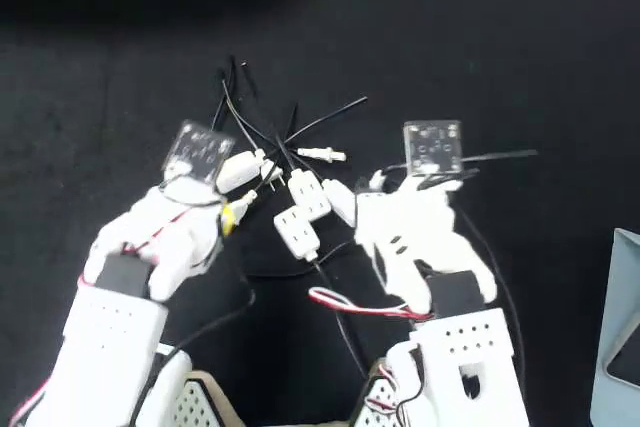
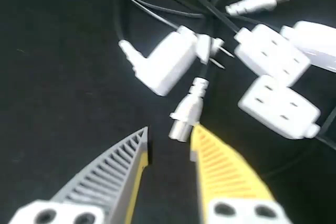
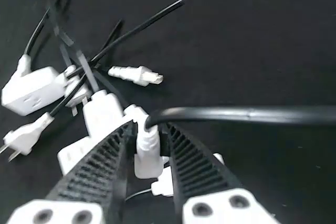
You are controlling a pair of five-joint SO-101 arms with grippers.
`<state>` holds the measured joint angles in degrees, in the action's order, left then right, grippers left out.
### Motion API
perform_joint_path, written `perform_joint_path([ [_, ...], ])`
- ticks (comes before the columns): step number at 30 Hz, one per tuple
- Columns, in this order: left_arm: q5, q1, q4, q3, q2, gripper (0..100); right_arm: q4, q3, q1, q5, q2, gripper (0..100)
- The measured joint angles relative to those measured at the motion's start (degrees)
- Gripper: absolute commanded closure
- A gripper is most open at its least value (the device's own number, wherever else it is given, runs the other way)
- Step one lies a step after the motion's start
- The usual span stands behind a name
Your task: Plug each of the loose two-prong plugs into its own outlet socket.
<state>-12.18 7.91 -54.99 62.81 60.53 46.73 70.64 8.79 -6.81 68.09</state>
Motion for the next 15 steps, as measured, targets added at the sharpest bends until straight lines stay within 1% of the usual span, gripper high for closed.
perform_joint_path([
  [4, 9.58, 5.45, 0.00, -5.63, -11.78, 71, 0.00, 0.00, -3.16, 0.00, 0.00, 98.5],
  [7, 17.67, 8.44, 0.00, -9.76, -21.10, 70, 0.00, 0.00, -4.57, 0.00, 0.00, 98.5],
  [11, 27.78, 11.25, 0.00, -15.82, -33.41, 70, -0.97, 0.00, -4.66, 0.00, 0.00, 98.5],
  [15, 34.20, 13.27, 0.00, -21.63, -45.54, 70, -1.23, 0.00, -4.57, 0.00, 0.00, 98.5],
])
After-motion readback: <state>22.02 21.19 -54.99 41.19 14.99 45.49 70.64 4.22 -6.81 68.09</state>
